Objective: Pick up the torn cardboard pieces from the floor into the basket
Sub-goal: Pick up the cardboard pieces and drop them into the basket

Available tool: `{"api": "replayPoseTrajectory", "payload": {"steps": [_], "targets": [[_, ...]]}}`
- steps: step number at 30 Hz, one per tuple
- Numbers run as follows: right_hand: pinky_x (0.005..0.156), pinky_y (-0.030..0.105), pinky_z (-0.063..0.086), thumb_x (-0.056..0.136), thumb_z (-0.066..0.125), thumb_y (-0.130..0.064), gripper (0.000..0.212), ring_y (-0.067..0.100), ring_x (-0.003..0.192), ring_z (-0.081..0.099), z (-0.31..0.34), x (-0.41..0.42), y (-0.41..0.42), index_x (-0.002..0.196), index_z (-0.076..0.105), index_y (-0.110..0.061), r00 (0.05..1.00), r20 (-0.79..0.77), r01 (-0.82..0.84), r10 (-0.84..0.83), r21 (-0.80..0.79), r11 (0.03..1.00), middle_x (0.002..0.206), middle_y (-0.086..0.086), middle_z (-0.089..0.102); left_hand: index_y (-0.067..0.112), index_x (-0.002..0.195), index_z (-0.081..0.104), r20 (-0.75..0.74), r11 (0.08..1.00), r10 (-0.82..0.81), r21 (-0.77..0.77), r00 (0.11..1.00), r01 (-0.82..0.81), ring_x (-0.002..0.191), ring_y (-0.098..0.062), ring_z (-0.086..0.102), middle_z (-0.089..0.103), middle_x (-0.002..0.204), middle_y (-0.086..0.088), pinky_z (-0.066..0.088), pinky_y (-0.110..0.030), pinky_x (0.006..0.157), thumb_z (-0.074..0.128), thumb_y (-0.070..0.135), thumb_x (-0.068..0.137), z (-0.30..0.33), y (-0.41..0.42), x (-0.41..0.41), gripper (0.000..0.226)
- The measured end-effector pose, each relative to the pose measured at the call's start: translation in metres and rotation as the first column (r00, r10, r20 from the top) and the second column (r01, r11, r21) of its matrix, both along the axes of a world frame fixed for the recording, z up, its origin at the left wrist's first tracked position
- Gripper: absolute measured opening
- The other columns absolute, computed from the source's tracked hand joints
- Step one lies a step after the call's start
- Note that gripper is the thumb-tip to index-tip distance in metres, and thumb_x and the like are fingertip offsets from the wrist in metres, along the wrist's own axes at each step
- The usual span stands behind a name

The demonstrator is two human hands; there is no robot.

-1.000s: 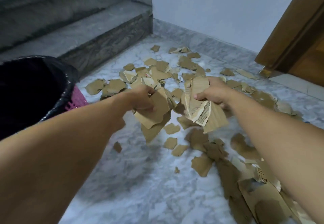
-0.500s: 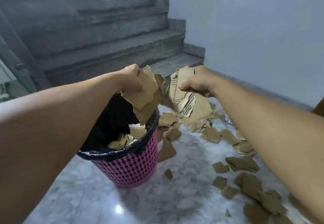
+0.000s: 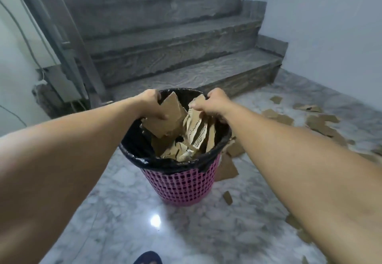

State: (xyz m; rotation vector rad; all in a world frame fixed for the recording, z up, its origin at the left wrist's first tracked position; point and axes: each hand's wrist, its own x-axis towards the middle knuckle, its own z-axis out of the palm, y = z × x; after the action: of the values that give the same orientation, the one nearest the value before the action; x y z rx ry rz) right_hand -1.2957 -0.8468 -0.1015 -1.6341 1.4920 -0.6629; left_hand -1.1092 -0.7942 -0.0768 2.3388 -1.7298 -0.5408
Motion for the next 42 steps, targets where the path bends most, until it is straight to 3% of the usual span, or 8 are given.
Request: {"api": "replayPoseTrajectory", "payload": {"steps": [5, 14, 20, 24, 28, 34, 40, 42], "targets": [[0.077, 0.040, 0.059, 0.075, 0.084, -0.025, 0.028, 0.032, 0.082, 0.069, -0.016, -0.017, -0.010, 0.078, 0.059, -0.012, 0.998, 0.057, 0.019, -0.021, 0.022, 1.000, 0.077, 0.007, 0.063, 0.010, 0.136, 0.046, -0.090, 1.000, 0.004, 0.026, 0.996, -0.002, 0.117, -0.028, 0.055, 0.056, 0.129, -0.010, 0.045, -0.043, 0.103, 0.087, 0.039, 0.063, -0.024, 0.001, -0.008, 0.088], [0.067, 0.039, 0.063, 0.085, 0.073, -0.008, 0.017, 0.026, 0.080, 0.068, 0.017, -0.128, 0.015, 0.095, 0.063, 0.000, 0.991, 0.116, 0.057, -0.074, 0.145, 0.988, 0.092, 0.017, 0.066, 0.010, 0.112, 0.064, -0.251, 0.983, -0.164, -0.125, 0.954, 0.136, 0.077, -0.020, 0.065, 0.067, 0.093, -0.008, 0.057, -0.031, 0.062, 0.082, 0.033, 0.073, 0.009, -0.010, -0.106, 0.049], [0.083, 0.046, 0.058, 0.089, 0.071, -0.015, 0.021, 0.025, 0.094, 0.066, 0.001, -0.240, 0.040, 0.104, 0.063, -0.003, 0.991, -0.041, 0.132, -0.125, 0.286, 0.949, 0.101, 0.015, 0.065, 0.007, 0.105, 0.064, -0.287, 0.948, -0.308, -0.169, 0.907, 0.269, 0.068, -0.018, 0.066, 0.069, 0.090, -0.011, 0.059, -0.034, 0.066, 0.079, 0.031, 0.076, 0.005, -0.012, -0.210, 0.040], [0.069, 0.035, 0.056, 0.090, 0.068, -0.014, 0.010, 0.022, 0.086, 0.063, -0.031, -0.305, 0.060, 0.090, 0.059, -0.010, 0.975, -0.115, 0.220, -0.191, 0.352, 0.910, 0.086, 0.007, 0.062, 0.009, 0.108, 0.063, -0.315, 0.933, -0.356, -0.065, 0.880, 0.354, 0.072, -0.019, 0.068, 0.070, 0.092, -0.010, 0.060, -0.033, 0.066, 0.079, 0.029, 0.078, -0.028, -0.012, -0.267, 0.040], [0.071, 0.037, 0.058, 0.089, 0.071, -0.015, 0.019, 0.021, 0.083, 0.066, -0.075, -0.370, 0.079, 0.104, 0.063, -0.006, 0.940, -0.221, 0.332, -0.262, 0.399, 0.855, 0.090, 0.009, 0.065, 0.009, 0.111, 0.061, -0.332, 0.896, -0.391, 0.074, 0.858, 0.437, 0.072, -0.019, 0.067, 0.071, 0.095, -0.012, 0.058, -0.029, 0.062, 0.081, 0.028, 0.075, -0.086, -0.010, -0.323, 0.045], [0.081, 0.043, 0.057, 0.085, 0.074, -0.013, 0.020, 0.022, 0.091, 0.066, -0.142, -0.430, 0.110, 0.100, 0.063, -0.007, 0.925, -0.312, 0.353, -0.217, 0.492, 0.796, 0.103, 0.010, 0.063, 0.014, 0.118, 0.060, -0.290, 0.821, -0.442, 0.252, 0.849, 0.513, 0.092, -0.023, 0.063, 0.065, 0.111, -0.008, 0.054, -0.038, 0.087, 0.083, 0.034, 0.070, -0.173, 0.003, -0.376, 0.057], [0.070, 0.036, 0.051, 0.078, 0.080, -0.018, 0.054, 0.030, 0.086, 0.060, -0.203, -0.460, 0.143, 0.124, 0.059, 0.001, 0.862, -0.503, 0.362, -0.069, 0.514, 0.778, 0.095, 0.013, 0.061, 0.014, 0.135, 0.048, -0.184, 0.721, -0.586, 0.327, 0.789, 0.611, 0.119, -0.026, 0.052, 0.052, 0.134, -0.007, 0.043, -0.029, 0.093, 0.081, 0.033, 0.073, -0.246, 0.025, -0.421, 0.073], [0.083, 0.033, 0.052, 0.070, 0.085, -0.030, 0.076, 0.029, 0.102, 0.060, -0.227, -0.469, 0.151, 0.135, 0.050, -0.011, 0.850, -0.526, 0.344, -0.030, 0.510, 0.789, 0.120, 0.011, 0.061, 0.016, 0.139, 0.043, -0.124, 0.689, -0.658, 0.298, 0.742, 0.661, 0.124, -0.026, 0.046, 0.047, 0.136, -0.008, 0.041, -0.031, 0.095, 0.079, 0.036, 0.073, -0.265, 0.028, -0.434, 0.077]]}}
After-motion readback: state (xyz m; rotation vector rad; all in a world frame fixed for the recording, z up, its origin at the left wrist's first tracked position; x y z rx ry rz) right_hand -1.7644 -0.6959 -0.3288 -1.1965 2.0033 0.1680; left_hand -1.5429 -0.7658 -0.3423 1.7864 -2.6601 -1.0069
